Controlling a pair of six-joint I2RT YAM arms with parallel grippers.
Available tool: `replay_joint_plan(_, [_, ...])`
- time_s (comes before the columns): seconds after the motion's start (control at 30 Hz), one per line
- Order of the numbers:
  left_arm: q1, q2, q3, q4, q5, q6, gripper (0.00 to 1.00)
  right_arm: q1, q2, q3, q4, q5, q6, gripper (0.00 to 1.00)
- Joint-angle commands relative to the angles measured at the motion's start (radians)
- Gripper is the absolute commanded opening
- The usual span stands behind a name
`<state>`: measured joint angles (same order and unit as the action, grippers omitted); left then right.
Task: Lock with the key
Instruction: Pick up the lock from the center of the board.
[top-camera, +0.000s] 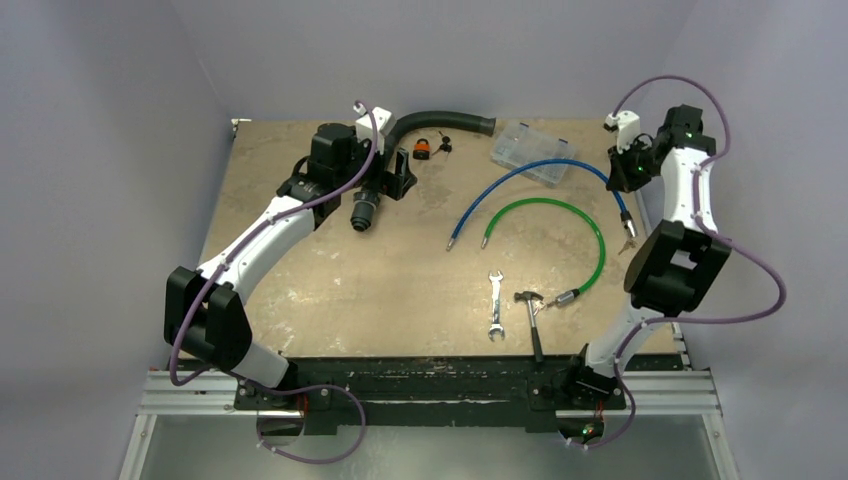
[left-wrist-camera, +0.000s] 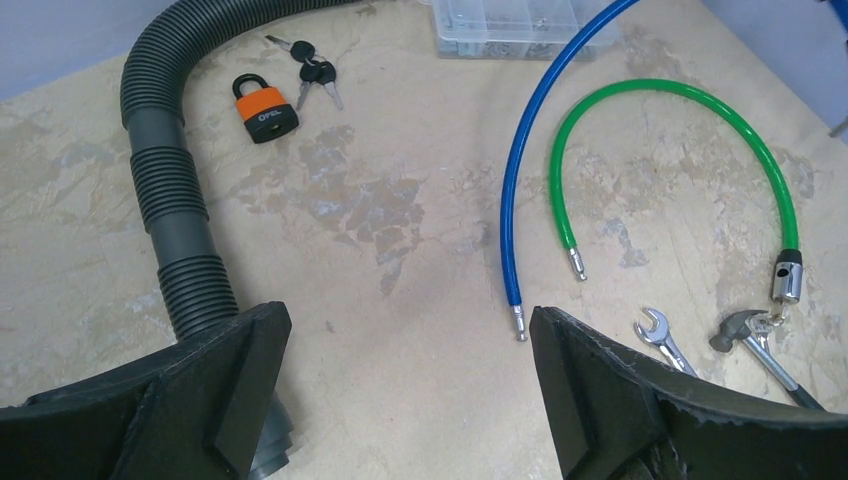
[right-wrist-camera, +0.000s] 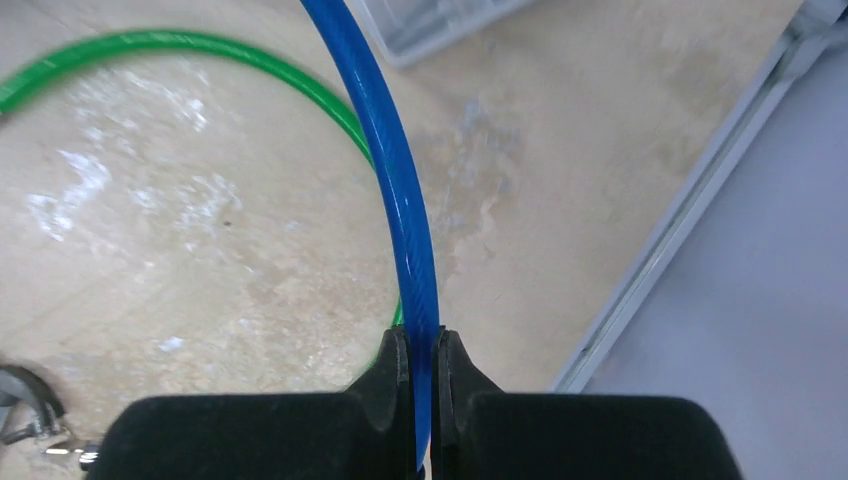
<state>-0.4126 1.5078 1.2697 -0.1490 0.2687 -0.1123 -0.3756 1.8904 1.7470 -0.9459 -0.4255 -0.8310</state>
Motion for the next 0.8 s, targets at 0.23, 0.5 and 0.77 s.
replay_joint_plan(0.23, [0.001,-0.037,0.04,0.027,0.1,0.07,1.0,-0.002,-0.229,-0.009,-0.069,-0.322,-0.018,0.0])
replay_joint_plan(0.5, [-0.001,-0.001,0.066,0.101,0.263,0.162,1.0,-0.001,-0.32,-0.033,-0.117,-0.406,-0.042,0.0])
replay_joint_plan(0.77, [-0.051,0.134,0.213,0.1,0.309,0.244,0.99,0.002,-0.435,-0.089,-0.131,-0.486,-0.054,0.0])
